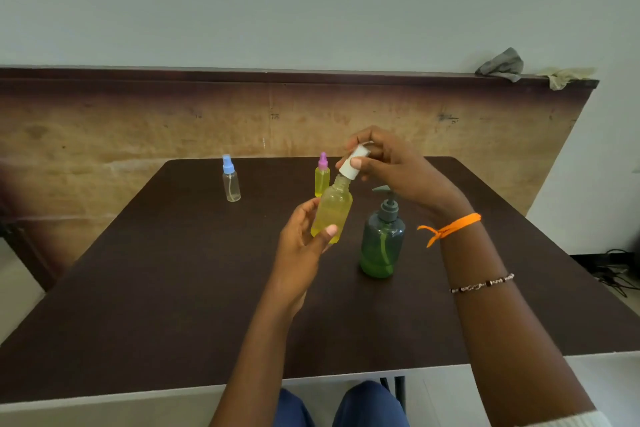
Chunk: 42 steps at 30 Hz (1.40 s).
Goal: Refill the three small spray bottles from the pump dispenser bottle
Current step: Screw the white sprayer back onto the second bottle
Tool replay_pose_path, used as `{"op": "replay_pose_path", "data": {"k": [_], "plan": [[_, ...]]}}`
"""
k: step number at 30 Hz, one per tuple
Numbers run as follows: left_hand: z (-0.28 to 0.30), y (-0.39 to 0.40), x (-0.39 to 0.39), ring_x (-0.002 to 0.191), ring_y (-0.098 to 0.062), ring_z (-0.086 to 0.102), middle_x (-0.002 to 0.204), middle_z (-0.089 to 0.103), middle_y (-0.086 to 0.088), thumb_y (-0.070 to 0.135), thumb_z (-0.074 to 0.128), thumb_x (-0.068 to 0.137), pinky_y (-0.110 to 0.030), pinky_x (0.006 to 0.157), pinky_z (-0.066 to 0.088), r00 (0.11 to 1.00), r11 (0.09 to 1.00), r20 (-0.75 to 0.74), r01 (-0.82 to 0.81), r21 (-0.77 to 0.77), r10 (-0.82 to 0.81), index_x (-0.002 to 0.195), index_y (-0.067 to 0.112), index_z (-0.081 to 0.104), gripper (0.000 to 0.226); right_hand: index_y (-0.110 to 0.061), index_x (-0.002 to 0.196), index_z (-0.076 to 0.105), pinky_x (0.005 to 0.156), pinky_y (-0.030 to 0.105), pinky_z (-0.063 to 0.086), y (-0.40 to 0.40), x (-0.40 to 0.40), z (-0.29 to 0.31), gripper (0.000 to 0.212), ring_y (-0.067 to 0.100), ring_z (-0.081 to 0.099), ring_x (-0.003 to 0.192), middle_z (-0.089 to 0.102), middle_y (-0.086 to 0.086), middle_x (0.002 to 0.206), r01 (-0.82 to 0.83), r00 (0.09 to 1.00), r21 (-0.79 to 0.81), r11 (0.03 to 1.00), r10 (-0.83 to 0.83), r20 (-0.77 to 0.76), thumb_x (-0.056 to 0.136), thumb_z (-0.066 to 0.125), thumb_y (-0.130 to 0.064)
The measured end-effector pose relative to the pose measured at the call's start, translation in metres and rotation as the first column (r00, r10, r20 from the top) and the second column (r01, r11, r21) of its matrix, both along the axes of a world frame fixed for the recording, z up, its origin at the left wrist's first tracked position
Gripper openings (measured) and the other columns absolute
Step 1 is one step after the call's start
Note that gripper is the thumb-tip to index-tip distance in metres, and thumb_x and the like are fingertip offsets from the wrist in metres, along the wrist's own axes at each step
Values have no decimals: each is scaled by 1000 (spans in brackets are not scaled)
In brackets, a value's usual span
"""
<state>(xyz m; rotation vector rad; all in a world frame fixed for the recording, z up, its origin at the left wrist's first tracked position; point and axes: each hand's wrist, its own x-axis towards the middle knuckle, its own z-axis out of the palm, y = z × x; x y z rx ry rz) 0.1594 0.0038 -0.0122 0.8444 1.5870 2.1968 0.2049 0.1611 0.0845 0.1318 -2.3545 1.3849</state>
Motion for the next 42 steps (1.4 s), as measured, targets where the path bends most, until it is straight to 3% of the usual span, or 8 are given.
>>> {"op": "replay_pose_path", "data": {"k": [8, 16, 21, 27, 31, 36, 39, 42], "plan": [[2, -3, 1, 105, -12, 61, 114, 64, 2, 3, 50, 92, -26, 84, 55, 994, 996, 67, 79, 38, -82, 120, 18, 51, 32, -22, 89, 66, 70, 21, 47, 8, -2, 35, 28, 9, 59, 77, 67, -4, 86, -96, 983, 396, 913, 25, 181, 78, 72, 3], [4, -8, 2, 104, -16, 64, 114, 66, -2, 16, 57, 77, -27, 77, 56, 967, 972, 147, 186, 146, -207, 117, 18, 56, 40, -18, 94, 69, 74, 25, 50, 3, -5, 61, 26, 8, 64, 78, 71, 2, 89, -225, 933, 495, 839, 38, 358, 78, 72, 2], [0, -5, 5, 104, -10, 65, 104, 71, 9, 5, 56, 85, -27, 79, 55, 993, 990, 89, 64, 127, -76, 115, 24, 57, 35, -2, 91, 70, 59, 15, 52, -7, -10, 52, 13, 3, 64, 56, 68, 1, 73, -116, 919, 531, 839, -113, 379, 85, 70, -14], [4, 1, 11, 104, -11, 65, 109, 69, 5, 2, 53, 88, -27, 80, 56, 986, 986, 145, 57, 159, -81, 116, 22, 57, 35, -11, 64, 57, 46, 18, 40, -11, -13, 46, 38, 7, 49, 42, 57, -2, 49, 7, 913, 613, 790, -255, 318, 89, 62, -40], [12, 2, 12, 107, -16, 63, 115, 66, -4, 13, 56, 82, -27, 81, 55, 959, 962, 220, 121, 245, -177, 118, 17, 57, 36, -17, 107, 62, 56, 18, 49, -1, -6, 59, 29, 7, 57, 64, 62, 0, 84, -99, 948, 380, 920, -29, 318, 85, 68, -34], [11, -1, 12, 95, -21, 68, 110, 69, -9, 27, 70, 73, -26, 76, 55, 883, 908, 304, 252, 334, -357, 117, 9, 60, 49, -8, 107, 60, 55, 12, 44, 5, -6, 37, 22, -1, 59, 67, 69, 3, 94, -316, 922, -51, 947, 319, 221, 85, 60, -6], [9, -1, 15, 103, -20, 66, 112, 69, -7, 27, 74, 72, -28, 78, 56, 923, 934, 279, 175, 311, -266, 121, 12, 59, 53, -3, 107, 61, 51, 10, 42, -3, -5, 28, 18, -2, 60, 62, 68, 5, 88, -190, 958, -151, 970, 217, 186, 89, 59, -1], [9, 4, 17, 106, -11, 64, 110, 68, 7, 5, 59, 86, -27, 81, 56, 986, 987, 162, -65, 149, 41, 131, 13, 51, 46, 1, 98, 65, 45, 9, 38, -19, -7, 16, 13, -5, 54, 49, 64, 4, 75, 130, 981, -77, 989, -117, 155, 87, 66, -4]]}}
